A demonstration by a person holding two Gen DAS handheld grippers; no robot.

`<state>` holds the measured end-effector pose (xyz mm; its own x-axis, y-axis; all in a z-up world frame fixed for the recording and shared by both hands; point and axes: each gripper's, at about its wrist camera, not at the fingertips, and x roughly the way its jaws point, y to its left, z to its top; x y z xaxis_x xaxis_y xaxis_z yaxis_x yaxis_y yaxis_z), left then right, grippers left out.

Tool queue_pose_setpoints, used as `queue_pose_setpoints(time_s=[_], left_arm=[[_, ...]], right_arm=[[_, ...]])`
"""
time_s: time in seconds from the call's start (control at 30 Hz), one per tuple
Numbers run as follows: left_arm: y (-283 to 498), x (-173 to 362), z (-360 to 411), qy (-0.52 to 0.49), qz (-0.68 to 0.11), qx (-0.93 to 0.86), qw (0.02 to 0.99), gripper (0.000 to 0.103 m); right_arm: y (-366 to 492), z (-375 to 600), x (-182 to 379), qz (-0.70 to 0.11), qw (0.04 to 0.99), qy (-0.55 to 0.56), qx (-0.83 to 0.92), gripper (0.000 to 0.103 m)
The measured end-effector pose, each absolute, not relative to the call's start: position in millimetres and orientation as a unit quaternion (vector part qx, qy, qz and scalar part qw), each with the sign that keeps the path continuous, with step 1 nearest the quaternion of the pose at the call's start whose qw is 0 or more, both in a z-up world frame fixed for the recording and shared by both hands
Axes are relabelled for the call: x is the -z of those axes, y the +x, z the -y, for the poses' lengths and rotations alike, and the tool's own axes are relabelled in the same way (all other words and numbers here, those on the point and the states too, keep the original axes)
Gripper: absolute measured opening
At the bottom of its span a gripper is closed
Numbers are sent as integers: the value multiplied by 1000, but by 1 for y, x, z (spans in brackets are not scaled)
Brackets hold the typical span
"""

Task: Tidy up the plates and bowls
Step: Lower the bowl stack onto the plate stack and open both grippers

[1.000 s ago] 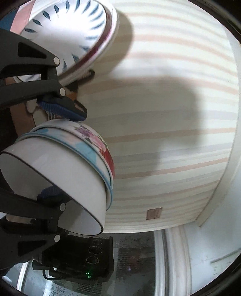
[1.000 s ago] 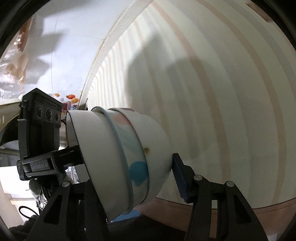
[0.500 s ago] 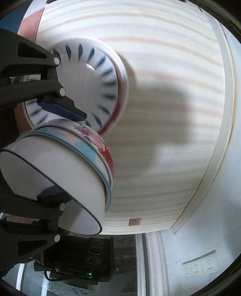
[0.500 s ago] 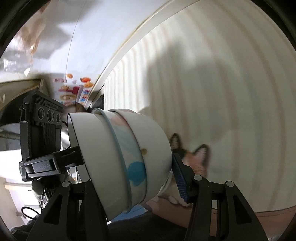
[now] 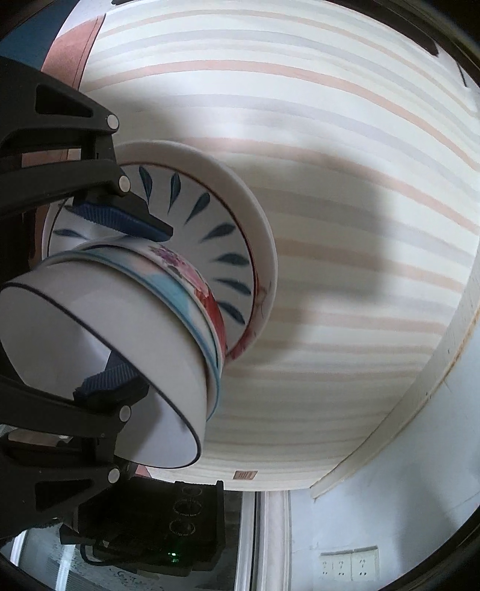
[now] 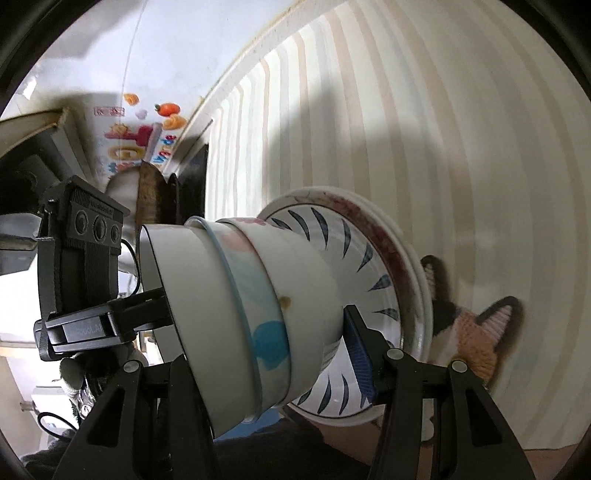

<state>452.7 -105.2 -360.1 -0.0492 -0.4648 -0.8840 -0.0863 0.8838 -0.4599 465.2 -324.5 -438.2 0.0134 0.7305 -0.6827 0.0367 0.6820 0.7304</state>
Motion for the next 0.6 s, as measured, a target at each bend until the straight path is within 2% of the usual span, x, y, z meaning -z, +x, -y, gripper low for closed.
queue_pose_setpoints(time_s=[0.6], left_arm=[[454, 370, 101, -183, -716, 136, 660, 61]], right_arm=[[472, 304, 456, -664, 639, 289, -261, 54]])
